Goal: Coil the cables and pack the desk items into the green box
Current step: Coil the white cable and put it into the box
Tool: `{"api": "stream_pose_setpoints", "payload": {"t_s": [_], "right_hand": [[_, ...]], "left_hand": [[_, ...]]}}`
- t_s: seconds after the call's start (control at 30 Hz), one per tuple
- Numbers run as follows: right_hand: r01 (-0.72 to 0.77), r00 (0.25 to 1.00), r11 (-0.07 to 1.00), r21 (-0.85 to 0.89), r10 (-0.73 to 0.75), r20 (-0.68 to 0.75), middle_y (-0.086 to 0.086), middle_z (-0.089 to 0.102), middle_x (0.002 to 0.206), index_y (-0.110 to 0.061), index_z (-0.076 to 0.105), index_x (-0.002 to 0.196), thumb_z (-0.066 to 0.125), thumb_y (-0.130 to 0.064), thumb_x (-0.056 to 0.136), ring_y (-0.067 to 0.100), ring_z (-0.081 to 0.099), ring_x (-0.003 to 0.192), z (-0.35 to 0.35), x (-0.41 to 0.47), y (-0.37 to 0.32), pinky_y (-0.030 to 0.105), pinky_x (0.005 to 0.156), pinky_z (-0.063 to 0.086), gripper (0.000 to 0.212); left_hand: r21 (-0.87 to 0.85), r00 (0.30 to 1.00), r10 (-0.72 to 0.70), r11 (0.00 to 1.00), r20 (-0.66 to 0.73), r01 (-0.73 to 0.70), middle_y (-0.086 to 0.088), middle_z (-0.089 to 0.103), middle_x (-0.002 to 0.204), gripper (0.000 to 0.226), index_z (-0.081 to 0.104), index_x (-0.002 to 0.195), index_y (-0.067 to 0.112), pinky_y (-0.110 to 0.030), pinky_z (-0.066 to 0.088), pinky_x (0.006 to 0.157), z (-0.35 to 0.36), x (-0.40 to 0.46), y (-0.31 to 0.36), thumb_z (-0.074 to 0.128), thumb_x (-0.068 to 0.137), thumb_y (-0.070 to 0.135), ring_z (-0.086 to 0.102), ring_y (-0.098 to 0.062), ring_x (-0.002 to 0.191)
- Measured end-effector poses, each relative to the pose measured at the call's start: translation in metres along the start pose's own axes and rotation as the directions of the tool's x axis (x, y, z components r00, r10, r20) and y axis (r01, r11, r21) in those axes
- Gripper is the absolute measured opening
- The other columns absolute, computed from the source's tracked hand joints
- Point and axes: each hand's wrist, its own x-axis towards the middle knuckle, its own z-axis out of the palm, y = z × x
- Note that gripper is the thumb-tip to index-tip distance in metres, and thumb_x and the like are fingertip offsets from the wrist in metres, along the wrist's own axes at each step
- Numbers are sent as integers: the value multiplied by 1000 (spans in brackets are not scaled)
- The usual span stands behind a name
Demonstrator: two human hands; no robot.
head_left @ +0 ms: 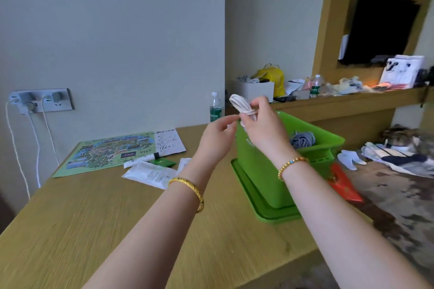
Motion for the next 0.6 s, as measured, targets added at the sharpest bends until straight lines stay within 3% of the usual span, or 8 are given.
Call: {"api": "stream_pose_setpoints", "payload": {"t_s": [0.1, 0.2, 0.27, 0.3, 0.37, 0.5, 0.57, 0.6], "right_hand": [[-66, 994, 955, -289, 89, 67, 7, 61, 94, -16, 46, 96, 57, -27, 88, 26, 52, 75, -39, 14, 25, 32, 56, 33, 18], [-52, 869, 881, -470, 272, 414, 1, 58, 80, -14, 62, 104, 62, -24, 86, 19, 50, 69, -65, 14, 36, 27, 51, 34, 21], [-25, 752, 838, -546, 375, 542, 3, 57, 82, -12, 66, 109, 62, -27, 87, 18, 48, 71, -69, 15, 36, 25, 52, 33, 27], [-9, 733, 808, -589, 406, 546, 6, 56, 86, -10, 67, 109, 61, -30, 87, 20, 48, 74, -68, 17, 36, 26, 56, 34, 30], [62, 723, 739, -671, 430, 541, 7, 53, 81, -6, 65, 98, 61, -33, 87, 23, 47, 77, -62, 23, 32, 27, 61, 36, 29], [173, 676, 668, -724, 454, 581, 1, 52, 61, -10, 54, 62, 58, -20, 88, 16, 47, 52, -50, 33, 22, 25, 51, 37, 28], [144, 723, 647, -748, 448, 526, 3, 50, 59, -9, 49, 58, 53, -10, 87, 18, 47, 52, -47, 33, 20, 26, 50, 37, 29], [111, 786, 652, -750, 405, 468, 5, 48, 62, -8, 46, 59, 50, -5, 85, 22, 49, 59, -45, 32, 20, 27, 54, 38, 27]], "left_hand": [[64, 996, 29, 997, 88, -35, -10, 67, 113, 30, 62, 117, 22, -14, 41, 54, 23, 5, 9, 42, 95, 20, 48, -3, 56], [148, 984, 35, 987, 177, -61, -17, 66, 110, 31, 63, 117, 16, -14, 33, 40, 38, 6, 11, 42, 95, 18, 47, -2, 42], [231, 970, 28, 969, 240, -86, -7, 64, 120, 31, 63, 118, 15, -25, 44, 61, 45, 5, 10, 42, 96, 18, 63, -19, 75], [252, 967, 28, 963, 254, -94, -3, 61, 126, 31, 63, 118, 14, -26, 45, 74, 48, 4, 9, 42, 96, 19, 62, -25, 97], [244, 970, 29, 966, 243, -90, -1, 55, 133, 30, 63, 118, 13, -22, 38, 89, 51, 2, 4, 43, 96, 19, 51, -19, 119], [211, 984, 45, 974, 170, -81, -2, 56, 132, 30, 60, 121, 16, -16, 36, 84, 45, -3, -8, 44, 95, 18, 55, -19, 114], [230, 992, 57, 970, 113, -82, -4, 57, 129, 31, 60, 121, 16, -14, 33, 78, 36, -7, -18, 44, 95, 15, 56, -22, 111], [234, 995, 58, 969, 85, -77, -5, 58, 128, 31, 60, 121, 15, -13, 31, 79, 30, -8, -25, 45, 94, 13, 54, -21, 114]]}}
